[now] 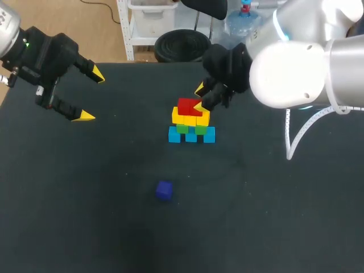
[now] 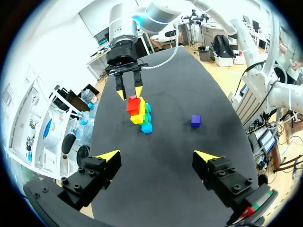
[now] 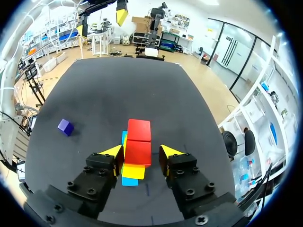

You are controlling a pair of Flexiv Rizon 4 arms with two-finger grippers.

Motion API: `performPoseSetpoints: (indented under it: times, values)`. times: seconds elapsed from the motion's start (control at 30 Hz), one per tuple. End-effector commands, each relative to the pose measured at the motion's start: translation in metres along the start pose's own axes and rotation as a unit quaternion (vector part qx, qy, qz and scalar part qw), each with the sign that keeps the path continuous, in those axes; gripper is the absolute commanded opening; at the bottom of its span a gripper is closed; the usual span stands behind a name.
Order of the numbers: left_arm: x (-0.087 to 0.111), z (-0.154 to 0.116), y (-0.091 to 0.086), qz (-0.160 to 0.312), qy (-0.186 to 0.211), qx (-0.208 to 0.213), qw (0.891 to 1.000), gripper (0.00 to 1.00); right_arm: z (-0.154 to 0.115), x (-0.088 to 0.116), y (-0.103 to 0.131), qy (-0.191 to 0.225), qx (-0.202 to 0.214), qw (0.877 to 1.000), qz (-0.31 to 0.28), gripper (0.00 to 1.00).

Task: Place the blue cubes, place green cubes on the blue cubes, place the yellow cubes on the green cubes, then place the red cubes on the yellow cubes, and place purple cube on the red cubes.

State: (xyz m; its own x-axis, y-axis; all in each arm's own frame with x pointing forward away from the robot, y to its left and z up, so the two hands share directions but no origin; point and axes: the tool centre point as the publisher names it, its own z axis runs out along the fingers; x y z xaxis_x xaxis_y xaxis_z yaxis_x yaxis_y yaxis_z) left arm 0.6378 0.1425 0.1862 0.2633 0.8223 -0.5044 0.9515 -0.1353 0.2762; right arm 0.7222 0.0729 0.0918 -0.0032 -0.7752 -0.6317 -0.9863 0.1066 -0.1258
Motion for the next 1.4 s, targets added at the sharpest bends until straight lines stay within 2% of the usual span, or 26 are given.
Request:
performPoseSetpoints:
  times: [0.03,0.4,0.47,0.53,0.67,0.73,0.8,0.93,1.0,1.17,1.4]
  values:
    - [0.001,0.0,-0.001,0.002,-0.002,-0.001,1.0,1.0,0.0,0.0,0.0,-0.001,-0.003,1.0,0.0,0.48]
    - [0.001,0.0,-0.001,0.002,-0.002,-0.001,1.0,1.0,-0.022,-0.005,0.011,-0.012,-0.006,1.0,-0.005,0.5]
    - [0.001,0.0,-0.001,0.002,-0.002,-0.001,1.0,1.0,-0.031,-0.006,0.014,-0.019,-0.005,1.0,-0.008,0.55]
    - [0.001,0.0,-0.001,0.002,-0.002,-0.001,1.0,1.0,-0.04,-0.005,0.016,-0.022,-0.002,1.0,-0.012,0.67]
    - [0.001,0.0,-0.001,0.002,-0.002,-0.001,1.0,1.0,-0.06,0.005,0.016,-0.032,0.003,0.999,-0.01,1.0]
    - [0.001,0.0,-0.001,0.002,-0.002,-0.001,1.0,1.0,-0.071,0.014,0.015,-0.04,0.01,0.999,-0.01,1.0]
    - [0.001,0.0,-0.001,0.002,-0.002,-0.001,1.0,1.0,-0.083,0.022,0.012,-0.064,0.006,0.998,-0.011,1.0]
    - [0.001,0.0,-0.001,0.002,-0.002,-0.001,1.0,1.0,-0.108,0.039,0.006,-0.073,0.017,0.997,-0.005,1.0]
    - [0.001,0.0,-0.001,0.002,-0.002,-0.001,1.0,1.0,-0.122,0.05,0.006,-0.064,0.032,0.997,-0.005,1.0]
    - [0.001,0.0,-0.001,0.002,-0.002,-0.001,1.0,1.0,-0.15,0.075,0.011,-0.067,0.058,0.996,0.018,1.0]
    - [0.001,0.0,-0.001,0.002,-0.002,-0.001,1.0,1.0,-0.176,0.107,0.027,-0.096,0.073,0.992,0.025,1.0]
